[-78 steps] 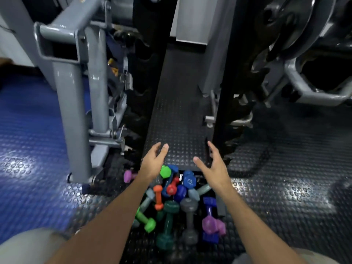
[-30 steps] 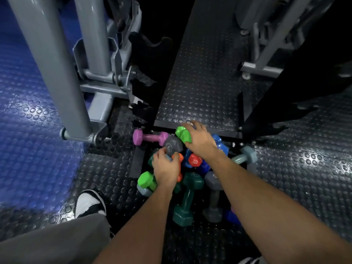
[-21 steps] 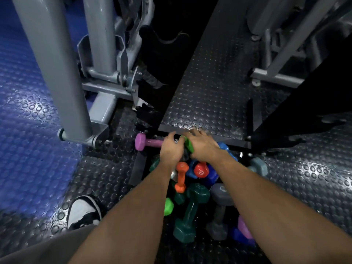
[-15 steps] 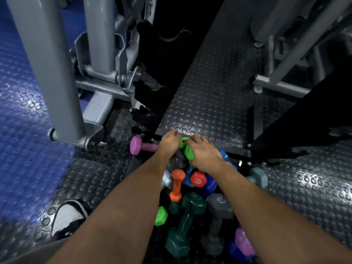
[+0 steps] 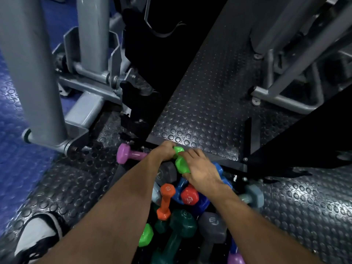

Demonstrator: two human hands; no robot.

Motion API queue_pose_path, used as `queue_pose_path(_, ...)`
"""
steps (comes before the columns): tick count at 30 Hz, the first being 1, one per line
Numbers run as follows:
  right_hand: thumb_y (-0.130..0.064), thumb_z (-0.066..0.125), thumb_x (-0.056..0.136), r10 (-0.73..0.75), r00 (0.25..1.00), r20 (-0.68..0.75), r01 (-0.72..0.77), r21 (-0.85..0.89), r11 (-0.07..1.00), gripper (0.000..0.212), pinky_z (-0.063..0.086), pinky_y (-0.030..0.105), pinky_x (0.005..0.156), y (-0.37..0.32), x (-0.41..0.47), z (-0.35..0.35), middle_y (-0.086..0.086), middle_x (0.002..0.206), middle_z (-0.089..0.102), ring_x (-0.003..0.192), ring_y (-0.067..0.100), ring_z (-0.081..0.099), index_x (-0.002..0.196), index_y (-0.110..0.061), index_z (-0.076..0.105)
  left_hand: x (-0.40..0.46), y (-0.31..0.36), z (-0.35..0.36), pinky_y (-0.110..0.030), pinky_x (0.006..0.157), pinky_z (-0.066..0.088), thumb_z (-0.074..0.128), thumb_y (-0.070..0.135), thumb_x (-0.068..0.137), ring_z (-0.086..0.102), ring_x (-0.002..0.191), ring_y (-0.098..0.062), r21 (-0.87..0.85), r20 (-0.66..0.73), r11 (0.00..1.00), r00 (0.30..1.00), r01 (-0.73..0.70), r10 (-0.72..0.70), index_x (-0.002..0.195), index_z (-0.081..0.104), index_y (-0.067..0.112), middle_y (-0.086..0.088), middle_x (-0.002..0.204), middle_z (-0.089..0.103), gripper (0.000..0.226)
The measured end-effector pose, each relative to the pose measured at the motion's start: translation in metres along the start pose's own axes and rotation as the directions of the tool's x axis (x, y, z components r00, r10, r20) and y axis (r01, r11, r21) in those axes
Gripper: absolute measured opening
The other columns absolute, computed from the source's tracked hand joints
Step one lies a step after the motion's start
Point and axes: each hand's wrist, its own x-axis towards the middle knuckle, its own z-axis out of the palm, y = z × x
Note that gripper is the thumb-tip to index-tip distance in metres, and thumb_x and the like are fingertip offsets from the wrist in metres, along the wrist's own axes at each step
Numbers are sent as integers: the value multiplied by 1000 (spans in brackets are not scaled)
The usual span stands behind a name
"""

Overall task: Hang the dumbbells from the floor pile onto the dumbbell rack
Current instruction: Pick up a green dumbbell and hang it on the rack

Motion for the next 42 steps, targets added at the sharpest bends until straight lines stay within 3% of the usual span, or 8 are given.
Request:
queue_pose_path(10, -27, 83, 80, 69, 992, -101, -37, 289, 956, 71, 54, 38, 90, -8, -31, -28, -16, 131, 48, 108, 19, 63, 140, -32, 46, -20, 5, -17, -31, 65, 45, 49, -20, 81, 59, 81, -24, -379, -39, 925, 999, -28, 15, 99, 64, 26, -20, 95, 65, 52)
queue_pose_path(16, -18, 92, 66, 232, 961, -151, -99, 595, 797, 69, 46, 26, 92, -8, -64, -74, -16, 120, 55, 107, 3, 56, 124, -31, 58, -74, 44, -29, -30, 62, 61, 55, -11, 97, 65, 101, -30, -542, -100, 833, 993, -113, 69, 128, 57, 6, -19, 119, 61, 36)
queue_pose_path(21, -39, 93, 59, 302, 948, -98, -115, 779, 617, 78, 52, 31, 100, 0, -102, -121, -7, 127, 65, 115, 10, 64, 129, -35, 60, -126, 81, -23, -39, 72, 60, 64, 7, 99, 68, 88, -29, -550, -200, 819, 978, -163, 61, 92, 70, 12, -15, 95, 72, 10)
queue_pose_path(24, -17, 90, 69, 266, 961, -73, -96, 815, 571, 61, 56, 32, 94, 3, -132, -164, 2, 120, 69, 108, 15, 67, 124, -30, 65, -162, 109, -25, -51, 84, 59, 71, 26, 89, 68, 85, -25, -511, -223, 837, 970, -197, 92, 85, 70, 16, -7, 86, 74, 11)
queue_pose_path(29, 5, 80, 77, 275, 957, -90, -40, 901, 432, 55, 57, 30, 83, 3, -190, -219, 11, 122, 67, 103, 16, 67, 120, -27, 67, -225, 171, -34, -36, 75, 48, 67, 23, 97, 58, 81, -21, -468, -303, 826, 935, -315, 185, 95, 66, 9, -5, 85, 67, 14)
queue_pose_path(32, 7, 75, 85, 311, 942, -127, 6, 932, 362, 56, 57, 30, 85, 1, -218, -240, 9, 130, 66, 108, 19, 69, 131, -23, 61, -256, 203, -39, -42, 76, 58, 65, 23, 100, 64, 85, -22, -517, -267, 801, 946, -303, 185, 102, 62, 6, -8, 95, 67, 17)
queue_pose_path(37, -23, 87, 70, 448, 834, -323, 156, 916, 370, 71, 59, 38, 92, -14, -260, -283, 0, 132, 63, 105, 19, 71, 133, -30, 57, -311, 257, -48, -38, 65, 63, 68, 27, 98, 71, 90, -27, -597, -290, 711, 926, -373, 242, 103, 61, -1, -21, 110, 67, 29)
queue_pose_path(42, -11, 92, 71, 565, 623, -542, 316, 834, 451, 67, 57, 39, 92, -20, -297, -338, -6, 119, 73, 107, 20, 70, 127, -30, 60, -375, 325, -61, -37, 65, 63, 76, 38, 88, 72, 85, -25, -583, -307, 644, 869, -495, 389, 102, 65, -2, -20, 105, 69, 43)
